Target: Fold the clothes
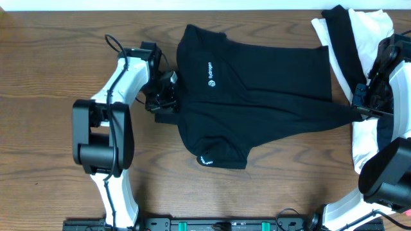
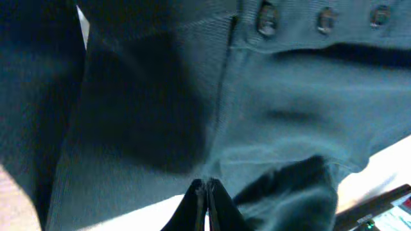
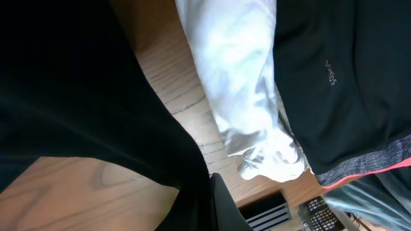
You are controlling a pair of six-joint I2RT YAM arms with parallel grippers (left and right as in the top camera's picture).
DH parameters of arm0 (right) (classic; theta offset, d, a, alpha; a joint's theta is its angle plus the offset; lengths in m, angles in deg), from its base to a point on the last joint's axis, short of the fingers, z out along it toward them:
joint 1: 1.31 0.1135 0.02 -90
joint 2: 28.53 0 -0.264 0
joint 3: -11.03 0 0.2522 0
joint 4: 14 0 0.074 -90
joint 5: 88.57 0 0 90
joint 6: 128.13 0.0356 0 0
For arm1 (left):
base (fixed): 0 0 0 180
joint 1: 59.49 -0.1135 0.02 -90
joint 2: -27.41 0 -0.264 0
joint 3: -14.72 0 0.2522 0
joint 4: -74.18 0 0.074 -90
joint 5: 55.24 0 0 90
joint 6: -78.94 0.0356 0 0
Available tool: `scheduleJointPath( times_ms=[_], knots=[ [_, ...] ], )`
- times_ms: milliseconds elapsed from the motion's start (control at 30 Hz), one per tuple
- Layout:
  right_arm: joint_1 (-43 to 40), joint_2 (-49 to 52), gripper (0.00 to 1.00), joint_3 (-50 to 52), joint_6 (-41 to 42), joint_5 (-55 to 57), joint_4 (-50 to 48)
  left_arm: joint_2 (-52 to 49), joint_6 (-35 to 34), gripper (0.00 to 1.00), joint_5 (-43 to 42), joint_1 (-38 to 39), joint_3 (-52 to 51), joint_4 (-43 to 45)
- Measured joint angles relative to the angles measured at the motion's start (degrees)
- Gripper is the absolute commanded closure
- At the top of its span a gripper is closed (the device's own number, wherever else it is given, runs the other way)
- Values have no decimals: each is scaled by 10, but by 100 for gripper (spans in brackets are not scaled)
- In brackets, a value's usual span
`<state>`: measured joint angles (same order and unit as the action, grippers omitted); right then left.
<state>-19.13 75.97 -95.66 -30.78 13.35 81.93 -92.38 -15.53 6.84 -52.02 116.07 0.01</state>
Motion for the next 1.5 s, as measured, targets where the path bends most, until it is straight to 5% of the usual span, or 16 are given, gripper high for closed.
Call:
scheduleJointPath(
  times_ms=[667, 1133, 1500],
  knots=[
    [0, 0, 99, 0, 0, -19, 0, 7, -14, 94, 26, -5, -97, 110],
    [7, 0, 99, 0, 0, -64, 9, 13, -19, 94, 22, -142, -105, 153],
    [59, 0, 98, 0, 0, -71, 4, 14, -17, 93, 31, -158, -94, 138]
  ],
)
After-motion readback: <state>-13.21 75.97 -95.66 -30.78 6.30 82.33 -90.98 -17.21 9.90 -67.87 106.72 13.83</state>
